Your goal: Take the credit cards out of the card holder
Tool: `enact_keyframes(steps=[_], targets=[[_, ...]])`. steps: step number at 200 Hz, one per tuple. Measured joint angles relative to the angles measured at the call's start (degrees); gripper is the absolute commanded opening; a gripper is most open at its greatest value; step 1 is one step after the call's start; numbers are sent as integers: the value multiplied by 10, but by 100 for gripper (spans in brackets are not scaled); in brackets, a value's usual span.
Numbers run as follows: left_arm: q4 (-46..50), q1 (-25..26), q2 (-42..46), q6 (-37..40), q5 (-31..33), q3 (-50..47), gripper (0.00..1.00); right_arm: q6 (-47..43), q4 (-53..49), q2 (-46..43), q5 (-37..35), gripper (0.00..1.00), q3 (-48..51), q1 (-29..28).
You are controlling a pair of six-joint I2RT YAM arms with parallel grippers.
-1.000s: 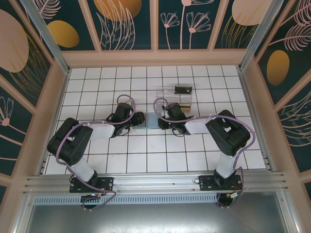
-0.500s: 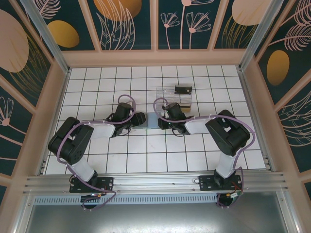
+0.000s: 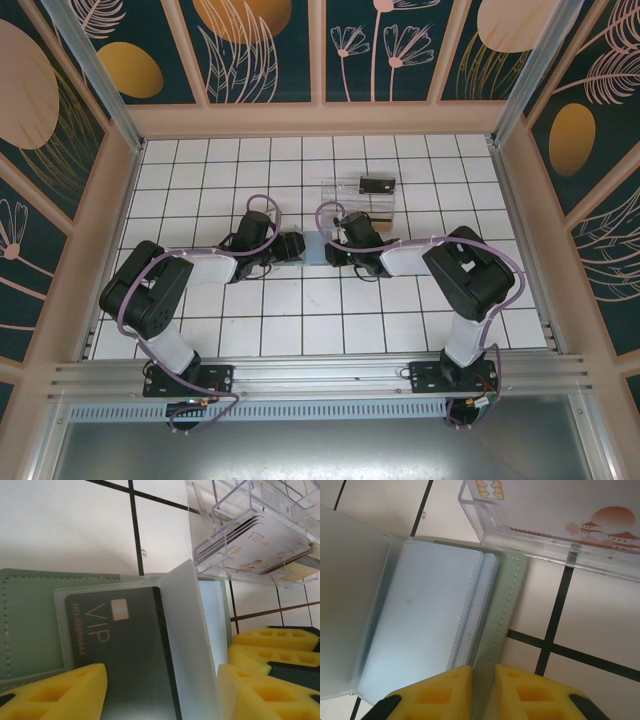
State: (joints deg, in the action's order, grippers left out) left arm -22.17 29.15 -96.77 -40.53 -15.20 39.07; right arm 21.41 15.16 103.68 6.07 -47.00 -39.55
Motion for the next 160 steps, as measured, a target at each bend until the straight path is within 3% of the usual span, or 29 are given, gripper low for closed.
enact_keyframes(steps=[44,105,160], targets=[[-12,1,0,-2,-26,0,67,0,0,0,0,23,0,0],[-46,30,-4,-23,-69,23,63,12,13,-3,-2,23,8,1],[-63,62,-35,-41,-68,54,59,34,29,-47,-17,25,62,21]])
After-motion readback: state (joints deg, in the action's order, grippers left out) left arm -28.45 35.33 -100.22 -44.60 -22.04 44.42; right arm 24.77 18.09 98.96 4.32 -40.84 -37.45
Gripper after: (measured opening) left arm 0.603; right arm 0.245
